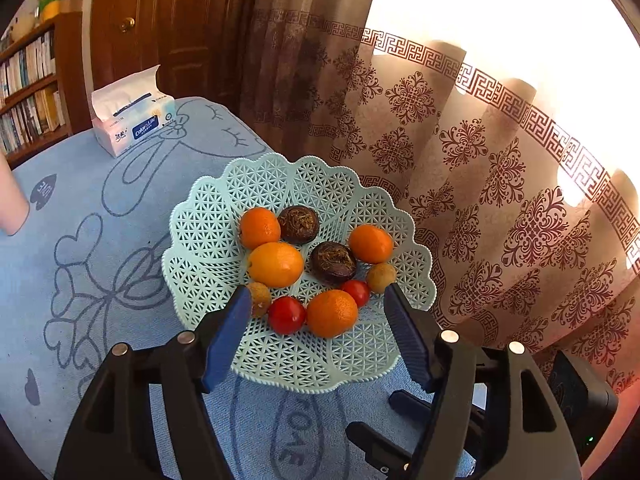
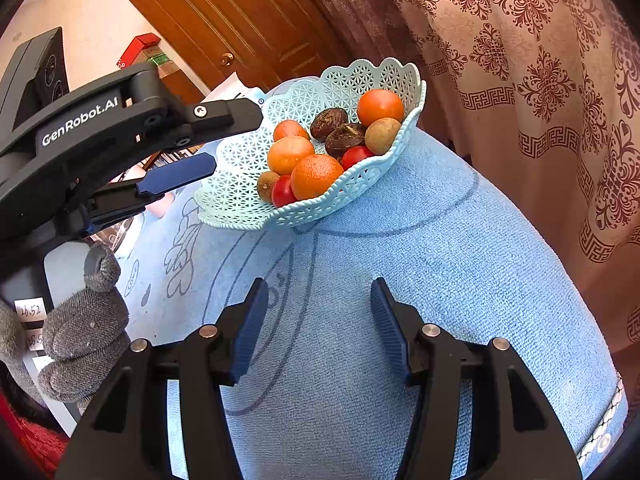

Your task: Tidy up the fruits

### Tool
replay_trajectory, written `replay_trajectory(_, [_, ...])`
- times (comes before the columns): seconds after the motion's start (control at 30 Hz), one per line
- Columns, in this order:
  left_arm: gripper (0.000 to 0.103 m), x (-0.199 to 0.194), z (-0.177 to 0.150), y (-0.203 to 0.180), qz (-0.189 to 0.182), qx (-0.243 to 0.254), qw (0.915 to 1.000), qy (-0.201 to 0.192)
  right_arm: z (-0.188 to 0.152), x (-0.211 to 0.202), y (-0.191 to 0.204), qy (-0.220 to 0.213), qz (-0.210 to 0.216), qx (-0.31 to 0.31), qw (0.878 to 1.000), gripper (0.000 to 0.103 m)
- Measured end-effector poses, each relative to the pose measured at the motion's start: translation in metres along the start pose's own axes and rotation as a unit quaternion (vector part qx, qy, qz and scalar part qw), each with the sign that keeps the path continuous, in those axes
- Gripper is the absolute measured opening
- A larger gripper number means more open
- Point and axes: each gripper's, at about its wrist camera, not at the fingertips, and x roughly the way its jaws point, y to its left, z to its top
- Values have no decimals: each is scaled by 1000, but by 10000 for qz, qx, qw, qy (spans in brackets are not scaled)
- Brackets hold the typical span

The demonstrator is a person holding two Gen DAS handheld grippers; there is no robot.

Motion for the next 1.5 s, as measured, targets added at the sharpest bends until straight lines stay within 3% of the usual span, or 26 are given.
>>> replay_trajectory(0.17, [79, -10, -7, 6, 460, 96, 9987, -204, 0, -3, -1, -43, -13, 22, 10000, 67])
replay_trajectory(0.23, [90, -13, -10, 7, 619, 150, 9976, -270, 1, -5, -2, -91, -5, 48, 9999, 72])
replay_trajectory(0.5, [90, -27, -24, 10, 1395, 512, 9876, -515, 6, -12, -6, -136, -65, 185, 9997, 83])
replay_trajectory(0.73, [90, -37, -31, 17, 1829, 530, 9793, -683, 15, -26, -9, -403, -551, -30, 9977, 91])
replay_trajectory(1.3, [90, -61, -41, 13, 2128, 554, 9698, -1054, 39, -85, 5, -1440, -1278, -734, 9785, 100])
replay_trajectory(1.5, [90, -68, -43, 11, 2196, 551, 9674, -1139, 52, -93, 18, -1605, -1305, -937, 9739, 100])
